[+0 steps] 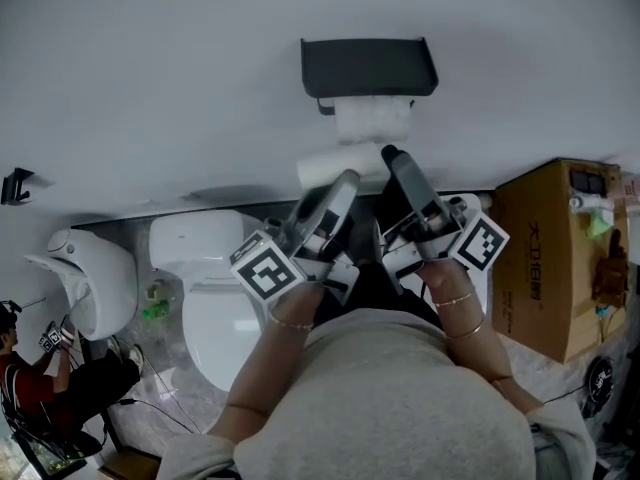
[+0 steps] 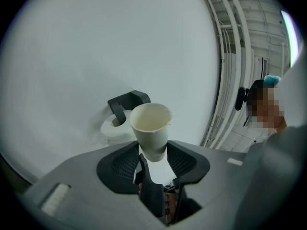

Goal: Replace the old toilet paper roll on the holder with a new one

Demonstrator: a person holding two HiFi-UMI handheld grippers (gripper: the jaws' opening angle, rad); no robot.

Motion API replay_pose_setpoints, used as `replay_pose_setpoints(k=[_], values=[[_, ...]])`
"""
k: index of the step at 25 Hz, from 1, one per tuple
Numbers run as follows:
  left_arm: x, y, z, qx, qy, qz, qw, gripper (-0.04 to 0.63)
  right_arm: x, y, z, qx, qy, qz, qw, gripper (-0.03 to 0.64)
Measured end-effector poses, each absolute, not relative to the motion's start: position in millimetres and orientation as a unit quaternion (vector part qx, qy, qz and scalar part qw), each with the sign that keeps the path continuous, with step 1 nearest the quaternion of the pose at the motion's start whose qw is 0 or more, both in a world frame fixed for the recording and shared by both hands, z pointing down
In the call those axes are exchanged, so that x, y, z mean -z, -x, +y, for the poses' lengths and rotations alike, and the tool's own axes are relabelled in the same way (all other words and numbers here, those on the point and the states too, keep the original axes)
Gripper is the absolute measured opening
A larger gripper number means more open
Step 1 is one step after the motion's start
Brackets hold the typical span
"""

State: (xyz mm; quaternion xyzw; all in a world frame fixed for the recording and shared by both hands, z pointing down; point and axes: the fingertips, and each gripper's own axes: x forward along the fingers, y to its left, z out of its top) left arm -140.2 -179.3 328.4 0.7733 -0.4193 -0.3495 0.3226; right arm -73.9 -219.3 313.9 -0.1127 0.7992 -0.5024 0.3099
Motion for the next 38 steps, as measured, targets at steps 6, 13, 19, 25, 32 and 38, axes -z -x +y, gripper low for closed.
replay_pose_setpoints(k=[6,13,19,25,32,38], values=[[-318.4,142.8,-181.5,0.357,-0.781,-0.405,0.315,0.187,-289.5,69.1,-216.2,0.454,0.121,0.823,0.32,0.264],[-303.8,144.6,-187.9,0.349,-0.794,-0.407,0.288,0.187,-264.9,58.2,-221.1,0.384,0.145,0.848,0.335,0.092],[-300.2,144.2,-196.6,0.355,-0.802,-0.39,0.281,0.187,-265.3,62.7,-225.8,0.379,0.147,0.853,0.326,0.061],[-302.8,145.8,-202.0,0.357,-0.801,-0.386,0.287,0.187,-263.0,67.9,-228.2,0.367,0.142,0.863,0.316,0.049],[-304.5,144.0,-207.6,0.359,-0.801,-0.381,0.29,0.187,-269.1,67.4,-229.6,0.374,0.138,0.86,0.319,0.017],[-305.8,142.9,-208.9,0.362,-0.802,-0.375,0.29,0.187,-264.3,70.7,-227.0,0.367,0.125,0.864,0.321,0.005]])
